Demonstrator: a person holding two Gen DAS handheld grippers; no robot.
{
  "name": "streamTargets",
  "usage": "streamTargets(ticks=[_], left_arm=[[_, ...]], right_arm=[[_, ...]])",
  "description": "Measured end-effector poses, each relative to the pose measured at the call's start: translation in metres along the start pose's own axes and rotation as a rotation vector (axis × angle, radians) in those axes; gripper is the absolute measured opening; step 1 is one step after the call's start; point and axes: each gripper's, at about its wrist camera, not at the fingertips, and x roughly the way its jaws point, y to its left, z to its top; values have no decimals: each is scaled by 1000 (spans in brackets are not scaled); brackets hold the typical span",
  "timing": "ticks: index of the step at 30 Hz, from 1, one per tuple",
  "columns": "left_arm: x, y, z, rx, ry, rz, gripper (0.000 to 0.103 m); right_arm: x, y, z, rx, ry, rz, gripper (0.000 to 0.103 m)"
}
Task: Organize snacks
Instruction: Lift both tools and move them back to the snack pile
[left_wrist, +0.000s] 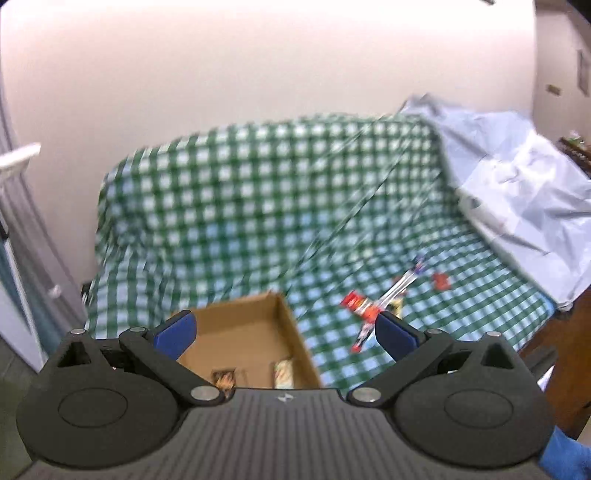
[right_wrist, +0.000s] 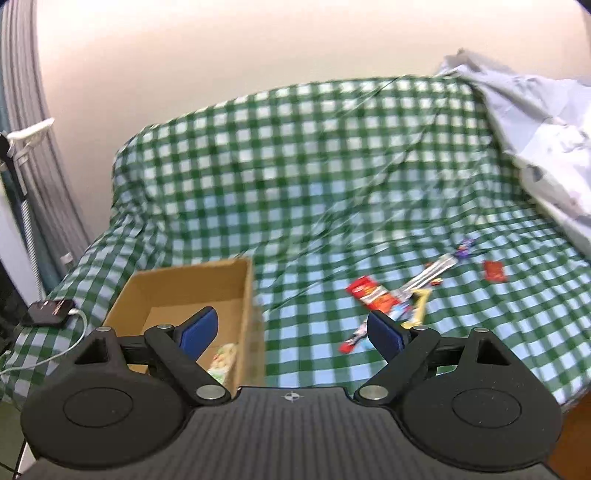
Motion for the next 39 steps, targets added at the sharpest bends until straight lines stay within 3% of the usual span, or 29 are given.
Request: streamTargets(ticks=[6,13,17,24,28,35,39], left_arm=[[-14,-30,5,21,-27,-58,103],[-13,-55,10,52,-33,-48,103],[-7,-70,12,83,-13,-65,103],[14,-88,24,53,16,-110,103],[23,-114,32,109,-2,-125,103],[64,-154,48,153,24,-155,103],[118,-170,51,186,99,-140,103]], right_arm=[[-17,-28,0,32,-41,-76,90],[-26,-54,-3,73,-57,-117,90],[-28,-66,-4,92,-60,-125,90],[-32,-94,-5,124,-72,-155,90],[-31,-115,-5,151,-70,-190,90],[-21,-154,-5,191,-44,-248,90],[-9,-182,-7,215,-18,-293,90]])
